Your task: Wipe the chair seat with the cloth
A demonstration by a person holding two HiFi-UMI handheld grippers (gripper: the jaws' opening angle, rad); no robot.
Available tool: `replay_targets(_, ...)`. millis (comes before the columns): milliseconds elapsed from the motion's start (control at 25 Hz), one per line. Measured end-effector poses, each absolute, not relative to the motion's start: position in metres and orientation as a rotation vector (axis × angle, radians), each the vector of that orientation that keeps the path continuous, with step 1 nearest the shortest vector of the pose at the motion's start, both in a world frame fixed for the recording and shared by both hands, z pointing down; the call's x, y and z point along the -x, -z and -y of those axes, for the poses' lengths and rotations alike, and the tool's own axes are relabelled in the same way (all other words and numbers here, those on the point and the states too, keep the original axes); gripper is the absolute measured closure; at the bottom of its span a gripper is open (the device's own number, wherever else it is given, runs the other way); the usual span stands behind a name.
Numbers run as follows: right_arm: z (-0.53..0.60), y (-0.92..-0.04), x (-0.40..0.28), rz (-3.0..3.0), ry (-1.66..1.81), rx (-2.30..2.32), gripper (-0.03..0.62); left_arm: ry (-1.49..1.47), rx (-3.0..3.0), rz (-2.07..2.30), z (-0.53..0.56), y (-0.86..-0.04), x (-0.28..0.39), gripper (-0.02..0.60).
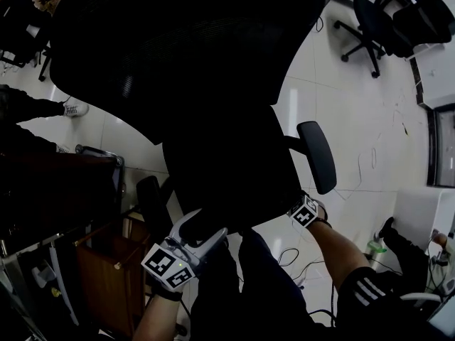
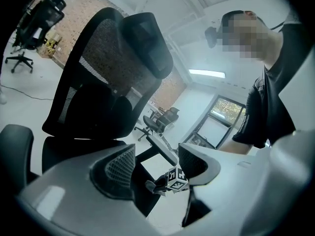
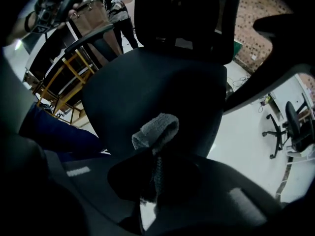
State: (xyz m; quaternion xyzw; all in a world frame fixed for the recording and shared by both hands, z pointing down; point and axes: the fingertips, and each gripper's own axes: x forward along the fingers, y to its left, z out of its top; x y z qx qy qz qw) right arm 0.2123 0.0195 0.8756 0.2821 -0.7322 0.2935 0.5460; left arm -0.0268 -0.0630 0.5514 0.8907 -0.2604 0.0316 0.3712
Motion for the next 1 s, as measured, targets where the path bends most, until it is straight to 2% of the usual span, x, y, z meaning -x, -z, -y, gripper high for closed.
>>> replay_targets(240, -0.006, -0.820, -0.167, 1.833, -0.825, -0.837, 0.566, -0.070, -2.308, 0.664, 0.059, -0.526, 0.043, 0.282)
replay_targets(520, 0.022, -0.653, -0.081, 2.180, -0.834, -1.048, 0.566, -0.029, -2.395, 0.615, 0.038, -0.467, 0.067, 0.282)
replay_targets(720, -0.038, -0.525, -0.047, 2.392, -0.829, -1.116, 0.566, -0.058, -2.438, 0.575, -0.031, -0.418, 0.080, 0.282)
replay_targets(1000, -0.115, -0.433, -0.049, 2.608, -0.810, -1.075, 0.566, 0.025, -2.507, 0.644, -0.104, -0.377, 0.068, 0.282)
